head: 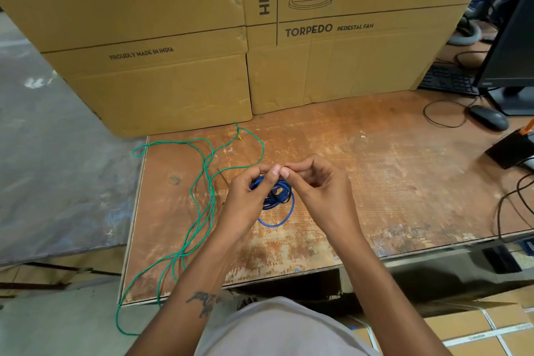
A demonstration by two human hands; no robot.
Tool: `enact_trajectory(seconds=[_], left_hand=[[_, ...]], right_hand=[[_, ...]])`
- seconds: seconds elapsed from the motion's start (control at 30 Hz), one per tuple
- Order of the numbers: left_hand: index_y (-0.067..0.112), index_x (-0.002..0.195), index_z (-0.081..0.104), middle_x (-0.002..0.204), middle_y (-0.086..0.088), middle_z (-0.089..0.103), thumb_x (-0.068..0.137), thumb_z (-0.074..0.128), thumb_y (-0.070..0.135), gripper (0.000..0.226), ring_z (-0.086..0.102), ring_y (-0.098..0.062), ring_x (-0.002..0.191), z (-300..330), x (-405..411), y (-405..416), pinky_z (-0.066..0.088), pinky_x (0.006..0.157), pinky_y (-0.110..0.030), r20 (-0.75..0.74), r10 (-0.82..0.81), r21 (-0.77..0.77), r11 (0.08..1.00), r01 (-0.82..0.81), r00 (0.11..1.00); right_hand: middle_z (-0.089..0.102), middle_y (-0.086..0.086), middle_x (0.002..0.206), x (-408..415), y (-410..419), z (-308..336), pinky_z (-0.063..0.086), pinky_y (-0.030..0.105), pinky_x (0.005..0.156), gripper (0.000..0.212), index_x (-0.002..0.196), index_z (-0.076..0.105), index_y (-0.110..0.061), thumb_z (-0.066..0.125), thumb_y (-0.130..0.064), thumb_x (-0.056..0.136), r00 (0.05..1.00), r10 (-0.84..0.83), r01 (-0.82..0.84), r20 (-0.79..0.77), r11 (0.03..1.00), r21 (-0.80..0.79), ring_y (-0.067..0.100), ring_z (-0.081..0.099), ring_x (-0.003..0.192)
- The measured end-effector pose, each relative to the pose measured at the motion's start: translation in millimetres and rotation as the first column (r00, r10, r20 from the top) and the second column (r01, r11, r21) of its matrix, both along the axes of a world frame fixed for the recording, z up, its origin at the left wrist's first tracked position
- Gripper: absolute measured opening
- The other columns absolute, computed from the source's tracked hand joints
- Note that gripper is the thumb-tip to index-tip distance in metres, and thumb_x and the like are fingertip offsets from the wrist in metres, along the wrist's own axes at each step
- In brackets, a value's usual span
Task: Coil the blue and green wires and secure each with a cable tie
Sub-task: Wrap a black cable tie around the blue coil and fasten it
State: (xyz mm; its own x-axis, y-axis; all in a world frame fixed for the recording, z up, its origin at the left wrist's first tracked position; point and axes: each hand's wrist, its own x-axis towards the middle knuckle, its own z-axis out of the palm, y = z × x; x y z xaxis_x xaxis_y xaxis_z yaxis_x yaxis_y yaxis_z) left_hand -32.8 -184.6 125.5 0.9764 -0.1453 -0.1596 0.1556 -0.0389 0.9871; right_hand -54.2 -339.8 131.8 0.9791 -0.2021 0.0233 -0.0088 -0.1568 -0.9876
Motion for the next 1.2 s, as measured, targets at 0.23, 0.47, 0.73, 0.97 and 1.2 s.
enact_trajectory(seconds=[0.23, 0.47, 0.73, 0.97, 1.2], left_hand=[[0.022, 0.093, 0.076, 0.08, 0.006, 0.071, 0.099, 0.066, 0.036, 0.018, 0.066, -0.008, 0.078, 3.8, 4.2, 5.6, 0.053, 0.081, -0.039, -0.046, -0.019, -0.029, 0.999, 0.017, 0.999], [0.017, 0.093, 0.073, 0.071, 0.015, 0.069, 0.103, 0.062, 0.027, 0.017, 0.062, 0.003, 0.065, 3.9, 7.7, 8.0, 0.05, 0.07, -0.02, -0.03, -0.105, 0.007, 0.994, 0.106, 0.994], [0.024, 0.098, 0.074, 0.081, 0.015, 0.073, 0.101, 0.062, 0.033, 0.015, 0.066, 0.002, 0.075, 4.6, 12.1, 0.6, 0.05, 0.07, -0.014, 0.02, -0.105, 0.033, 0.994, 0.104, 0.994], [0.035, 0.107, 0.063, 0.089, 0.018, 0.074, 0.1, 0.063, 0.051, 0.017, 0.069, 0.0, 0.084, -19.0, 4.7, -2.5, 0.053, 0.076, -0.024, 0.161, 0.076, 0.321, 0.939, -0.125, 0.984], [0.026, 0.118, 0.052, 0.094, 0.008, 0.068, 0.105, 0.056, 0.024, 0.014, 0.069, -0.014, 0.087, -13.4, -3.7, -16.7, 0.044, 0.067, -0.039, 0.253, 0.068, 0.466, 0.866, -0.183, 0.965]], right_hand=[[0.083, 0.006, 0.088, 3.1, -7.4, 0.2, 0.062, 0.042, 0.088, 0.011, 0.098, 0.082, -0.014, 0.085, -0.022, 0.092, 0.993, 0.079, -0.067, -0.087, 0.989, 0.128, 0.018, 0.081, 0.085], [0.083, -0.005, 0.092, 2.7, -11.6, 2.2, 0.064, 0.058, 0.085, 0.011, 0.09, 0.081, -0.028, 0.087, -0.037, 0.09, 0.989, 0.099, -0.106, -0.108, 0.993, -0.06, 0.026, 0.08, 0.083], [0.083, 0.003, 0.09, 1.2, -18.9, 6.9, 0.061, 0.03, 0.075, 0.01, 0.094, 0.081, -0.015, 0.088, -0.02, 0.088, 0.997, 0.041, -0.036, -0.064, 0.996, 0.077, 0.019, 0.08, 0.078], [0.08, -0.006, 0.084, -9.5, -13.0, 16.5, 0.064, 0.037, 0.078, 0.01, 0.096, 0.075, -0.023, 0.083, -0.03, 0.095, 0.998, -0.054, 0.055, 0.008, 0.994, -0.094, 0.01, 0.079, 0.079], [0.08, -0.016, 0.096, -9.6, -1.4, 9.3, 0.061, 0.023, 0.083, 0.006, 0.099, 0.074, -0.02, 0.08, -0.02, 0.097, 0.986, 0.126, -0.099, 0.106, 0.968, -0.232, 0.001, 0.077, 0.092]])
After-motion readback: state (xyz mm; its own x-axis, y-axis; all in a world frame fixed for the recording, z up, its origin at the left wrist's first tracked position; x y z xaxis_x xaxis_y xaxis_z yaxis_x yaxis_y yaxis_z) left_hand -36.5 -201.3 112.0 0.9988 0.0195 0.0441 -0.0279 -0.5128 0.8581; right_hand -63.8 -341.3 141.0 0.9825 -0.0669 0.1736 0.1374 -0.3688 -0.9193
